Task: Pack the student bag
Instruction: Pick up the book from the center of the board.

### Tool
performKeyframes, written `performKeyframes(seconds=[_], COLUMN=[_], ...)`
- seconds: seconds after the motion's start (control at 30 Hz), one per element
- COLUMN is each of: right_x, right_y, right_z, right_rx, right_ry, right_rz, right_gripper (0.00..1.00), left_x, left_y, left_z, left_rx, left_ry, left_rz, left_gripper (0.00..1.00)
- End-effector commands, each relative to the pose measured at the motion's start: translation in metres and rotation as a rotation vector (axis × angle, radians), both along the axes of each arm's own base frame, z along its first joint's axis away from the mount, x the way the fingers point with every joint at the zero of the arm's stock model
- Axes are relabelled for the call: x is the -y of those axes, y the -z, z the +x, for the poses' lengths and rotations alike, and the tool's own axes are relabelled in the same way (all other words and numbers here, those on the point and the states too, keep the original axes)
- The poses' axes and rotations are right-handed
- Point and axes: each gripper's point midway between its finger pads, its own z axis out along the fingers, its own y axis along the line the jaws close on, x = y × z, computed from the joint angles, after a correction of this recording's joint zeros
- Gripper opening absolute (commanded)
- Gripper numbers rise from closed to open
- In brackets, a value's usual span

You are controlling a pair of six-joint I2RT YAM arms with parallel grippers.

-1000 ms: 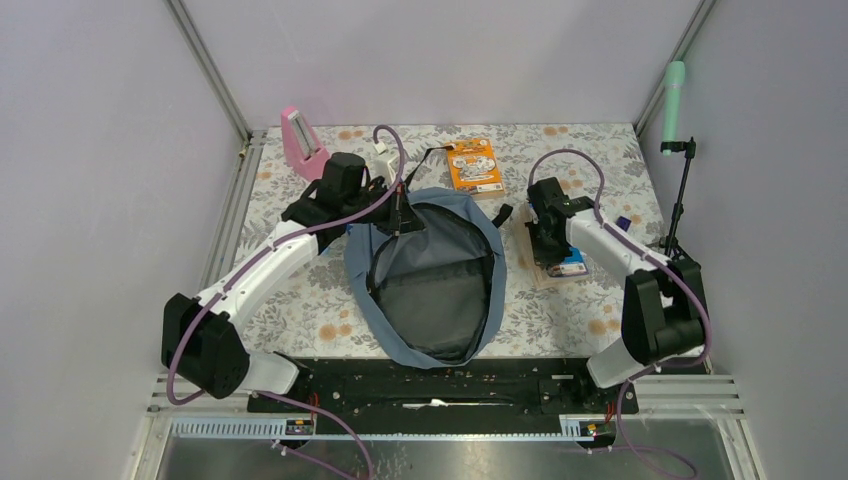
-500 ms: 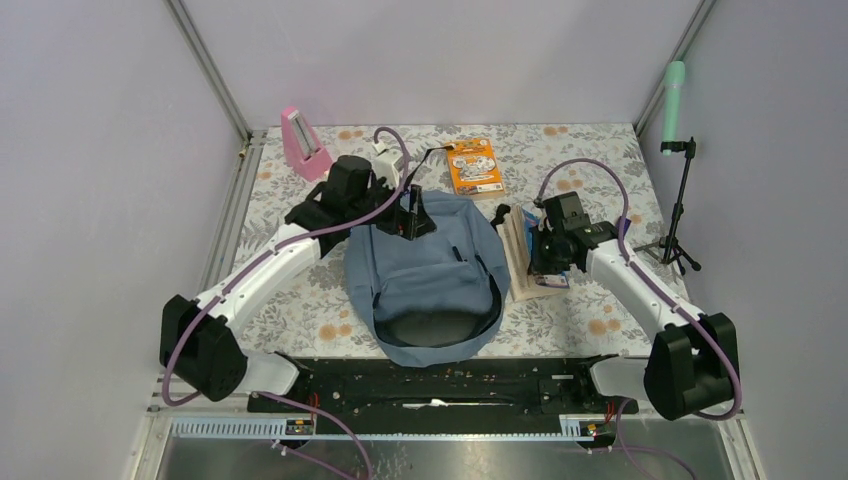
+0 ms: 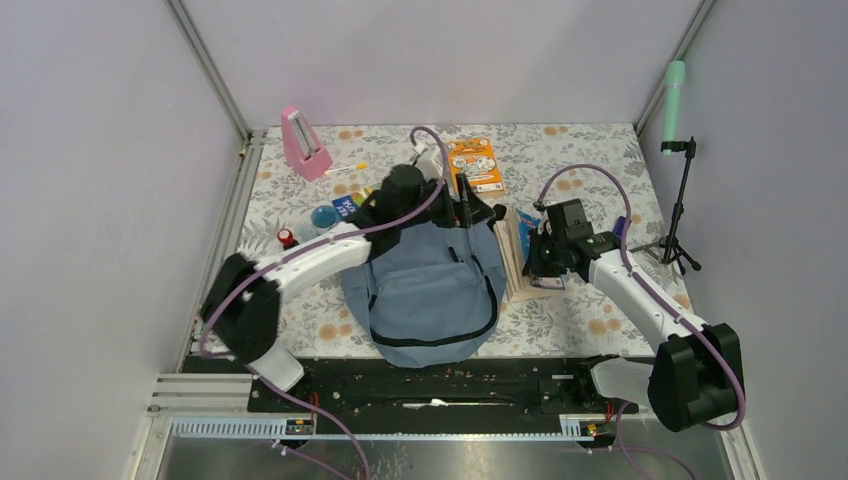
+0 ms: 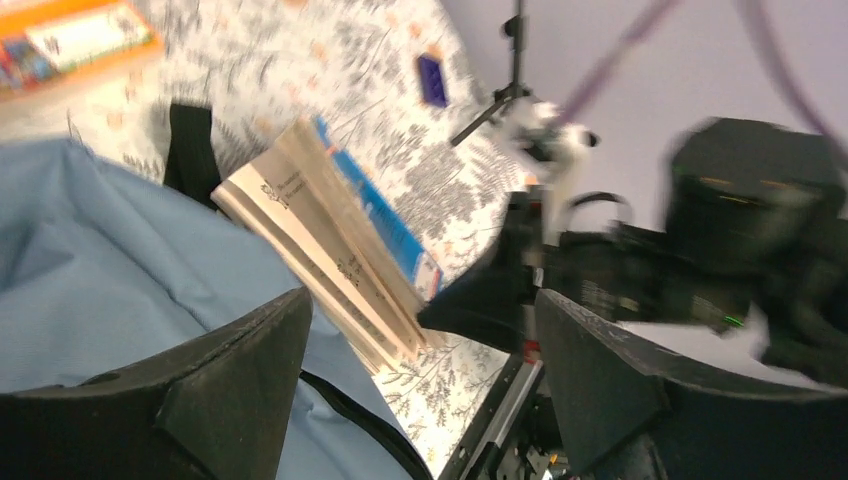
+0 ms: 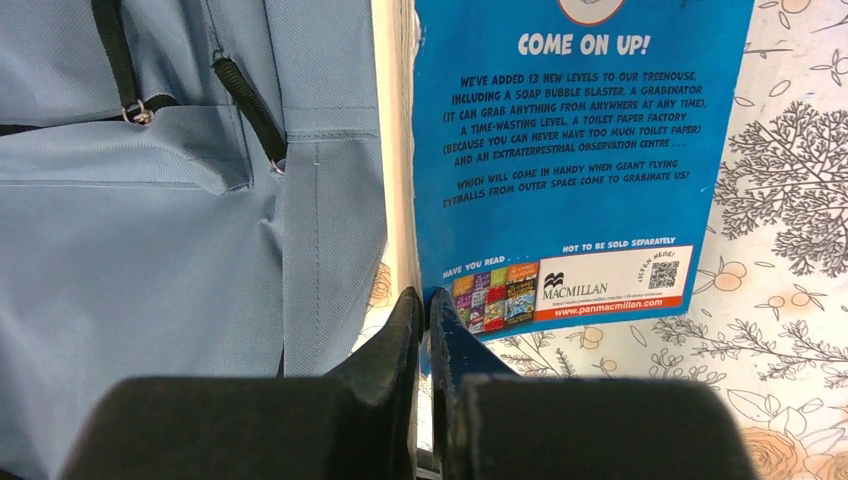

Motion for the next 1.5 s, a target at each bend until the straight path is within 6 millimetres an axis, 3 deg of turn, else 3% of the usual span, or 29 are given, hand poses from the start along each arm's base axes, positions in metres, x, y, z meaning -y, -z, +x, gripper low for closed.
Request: performKeyframes(seconds=[0.0,0.23,0.43,0.73,0.83,1.2,1.23,1.3,1.33,1.47], right_x=[-0.021,-0.025,-0.026,-0.03,-0.03,-0.031,-0.031,-0.03,-0.029,-0.012], right_y=[-0.022,-0.02,-0.018,-0.019,-0.02,-0.021,-0.022,-0.023,-0.025,-0.033], right_z=[0.009,0.007,0.007,0.007,0.007,0.007,0.008,0.008,0.008,0.007], right_rx=[0.087,0.092,0.088,0.09,0.092,0.089,0.09,0.095,0.098,0.119], right_ry=[-0.039,-0.053,-0.061,-0.065,-0.064,-0.053,-0.05,-0.043,-0.041,-0.024], right_rz=[0.118,0.138,0.141,0.169,0.169,0.175,0.175,0.174,0.167,0.085], right_gripper=[0.0,0.0,0.0,0.0,0.0,0.0,0.03,0.18,0.2,0.5], left_x=[0.036,0.075,0.098,0.112,0.114,0.123,0.122,0.122,0.121,0.12], left_y=[0.024,0.071,0.093,0.131,0.139,0.134,0.132,0.129,0.128,0.116], left_z=[0.025,0.036,0.036,0.04,0.041,0.036,0.036,0.035,0.035,0.031], left_rx=[-0.122,-0.238,-0.281,-0.353,-0.376,-0.393,-0.39,-0.387,-0.386,-0.362], left_ry=[-0.077,-0.057,-0.022,-0.024,-0.029,0.003,0.002,0.003,0.004,0.023], left_rz=[-0.117,-0.159,-0.167,-0.103,-0.09,-0.142,-0.145,-0.148,-0.149,-0.18], left_gripper=[0.83,0.82,0.82,0.77,0.71,0.2,0.17,0.14,0.11,0.0])
